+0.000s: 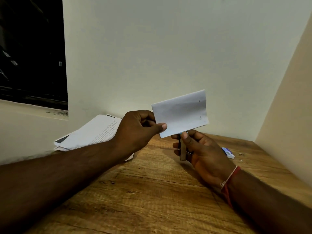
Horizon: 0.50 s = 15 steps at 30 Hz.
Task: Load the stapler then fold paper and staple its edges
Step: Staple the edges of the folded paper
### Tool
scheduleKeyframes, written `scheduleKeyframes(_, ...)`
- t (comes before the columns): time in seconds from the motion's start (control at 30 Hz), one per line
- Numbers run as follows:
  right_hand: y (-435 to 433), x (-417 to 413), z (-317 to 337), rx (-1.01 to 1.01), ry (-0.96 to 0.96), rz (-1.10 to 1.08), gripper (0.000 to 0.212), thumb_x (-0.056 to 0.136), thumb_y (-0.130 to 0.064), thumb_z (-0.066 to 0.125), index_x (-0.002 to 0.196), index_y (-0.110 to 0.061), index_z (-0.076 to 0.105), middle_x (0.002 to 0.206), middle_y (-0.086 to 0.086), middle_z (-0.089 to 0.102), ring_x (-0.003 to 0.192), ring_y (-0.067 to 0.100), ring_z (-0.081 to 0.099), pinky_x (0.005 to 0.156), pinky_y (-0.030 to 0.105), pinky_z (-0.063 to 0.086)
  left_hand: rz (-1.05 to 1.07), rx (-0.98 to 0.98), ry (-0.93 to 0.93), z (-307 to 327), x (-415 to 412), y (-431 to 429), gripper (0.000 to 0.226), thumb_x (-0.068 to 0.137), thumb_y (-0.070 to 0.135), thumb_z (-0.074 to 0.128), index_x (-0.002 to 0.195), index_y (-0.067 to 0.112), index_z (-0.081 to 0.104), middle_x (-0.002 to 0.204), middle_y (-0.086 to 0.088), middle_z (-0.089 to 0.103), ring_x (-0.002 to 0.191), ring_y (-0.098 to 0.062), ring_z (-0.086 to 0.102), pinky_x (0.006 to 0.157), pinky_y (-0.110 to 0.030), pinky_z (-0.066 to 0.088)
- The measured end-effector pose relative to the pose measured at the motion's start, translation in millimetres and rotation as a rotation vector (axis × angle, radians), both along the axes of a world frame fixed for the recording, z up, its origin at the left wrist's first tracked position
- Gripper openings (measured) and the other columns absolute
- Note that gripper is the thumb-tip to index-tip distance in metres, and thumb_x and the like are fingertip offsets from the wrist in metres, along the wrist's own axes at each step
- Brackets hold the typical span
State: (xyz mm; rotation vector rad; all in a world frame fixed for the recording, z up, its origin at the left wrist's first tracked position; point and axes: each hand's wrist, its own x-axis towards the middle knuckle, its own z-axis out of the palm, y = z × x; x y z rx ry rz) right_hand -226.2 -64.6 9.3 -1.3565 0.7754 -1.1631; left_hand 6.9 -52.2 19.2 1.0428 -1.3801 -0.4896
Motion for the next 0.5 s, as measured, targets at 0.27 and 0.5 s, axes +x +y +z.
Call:
scheduleKeyframes(0.27,-1.0,-1.5,1.0,0.053,-0.069,0.001,0.043,0.086,-0.033,0.080,0.115,-0.002,0.076,0.105,0.014,0.079,0.103,0.028,0.079,0.094,0.045,0.062,-0.026,0.024,-0.039,1.8,-6.5,4.6,0.016,0.085,0.025,0.099,0.096,0.021,0.087,0.085,-0.002,0.086,0.086,-0.028,0.084,0.089,-0.053,0.069)
scheduleKeyframes(0.5,4.1,1.2,-1.3,0.007,0.006,0.036,0.047,0.079,-0.029,0.082,0.119,-0.005,0.076,0.108,0.009,0.083,0.100,0.021,0.081,0.094,0.043,0.061,-0.057,0.032,-0.044,1.1,-9.1,7.9,0.017,0.086,0.025,0.098,0.099,0.020,0.088,0.086,-0.001,0.086,0.083,-0.020,0.084,0.085,-0.042,0.070)
